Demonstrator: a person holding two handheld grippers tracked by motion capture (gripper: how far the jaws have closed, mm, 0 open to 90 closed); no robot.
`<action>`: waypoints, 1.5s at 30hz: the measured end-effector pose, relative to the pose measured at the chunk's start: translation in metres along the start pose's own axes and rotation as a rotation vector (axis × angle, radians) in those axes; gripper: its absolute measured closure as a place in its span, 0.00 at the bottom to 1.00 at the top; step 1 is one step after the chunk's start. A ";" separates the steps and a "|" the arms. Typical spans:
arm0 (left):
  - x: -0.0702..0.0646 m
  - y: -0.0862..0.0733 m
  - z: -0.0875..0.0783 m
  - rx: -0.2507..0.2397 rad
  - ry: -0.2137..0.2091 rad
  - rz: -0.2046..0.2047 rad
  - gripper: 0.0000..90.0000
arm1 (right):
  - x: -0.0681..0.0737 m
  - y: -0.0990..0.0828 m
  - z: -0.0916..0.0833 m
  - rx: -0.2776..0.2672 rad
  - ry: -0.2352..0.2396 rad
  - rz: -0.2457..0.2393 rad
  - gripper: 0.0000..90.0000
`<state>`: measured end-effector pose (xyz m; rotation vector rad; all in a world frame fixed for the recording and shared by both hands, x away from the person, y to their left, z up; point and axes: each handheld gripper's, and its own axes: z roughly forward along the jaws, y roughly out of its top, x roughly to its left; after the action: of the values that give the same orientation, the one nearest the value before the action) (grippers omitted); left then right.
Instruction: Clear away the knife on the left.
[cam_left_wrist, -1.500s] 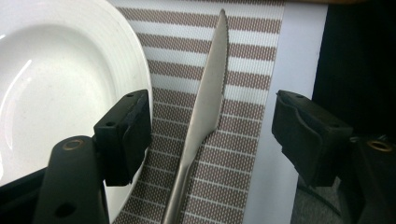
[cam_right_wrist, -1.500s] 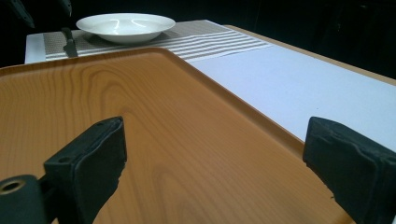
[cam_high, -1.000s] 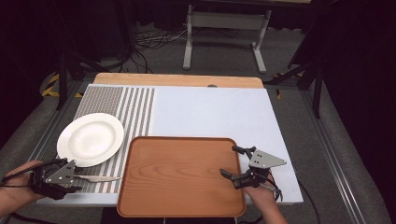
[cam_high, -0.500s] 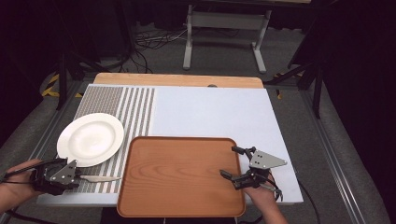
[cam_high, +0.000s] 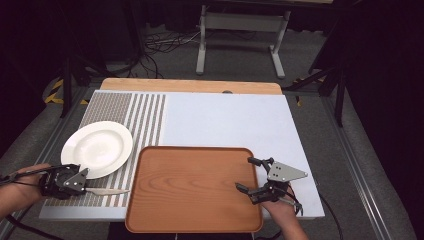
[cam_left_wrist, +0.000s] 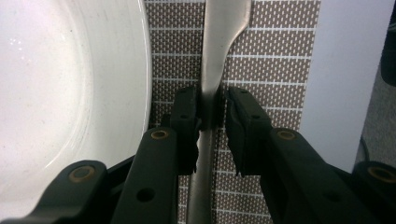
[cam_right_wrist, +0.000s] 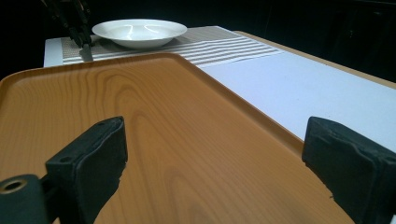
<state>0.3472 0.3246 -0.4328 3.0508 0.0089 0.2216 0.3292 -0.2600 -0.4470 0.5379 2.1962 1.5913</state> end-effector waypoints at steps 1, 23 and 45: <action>0.001 0.001 0.000 0.010 -0.011 0.001 0.82 | 0.000 0.000 0.000 -0.001 0.000 0.001 0.08; -0.002 0.003 0.000 0.026 0.002 0.048 0.89 | -0.001 0.001 -0.004 -0.023 0.004 0.006 0.08; -0.010 -0.003 -0.020 -0.053 0.009 -0.028 0.89 | 0.000 0.003 -0.004 -0.031 0.005 -0.002 0.08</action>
<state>0.3348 0.3291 -0.4146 2.9946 0.0448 0.2293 0.3278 -0.2628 -0.4432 0.5233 2.1714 1.6249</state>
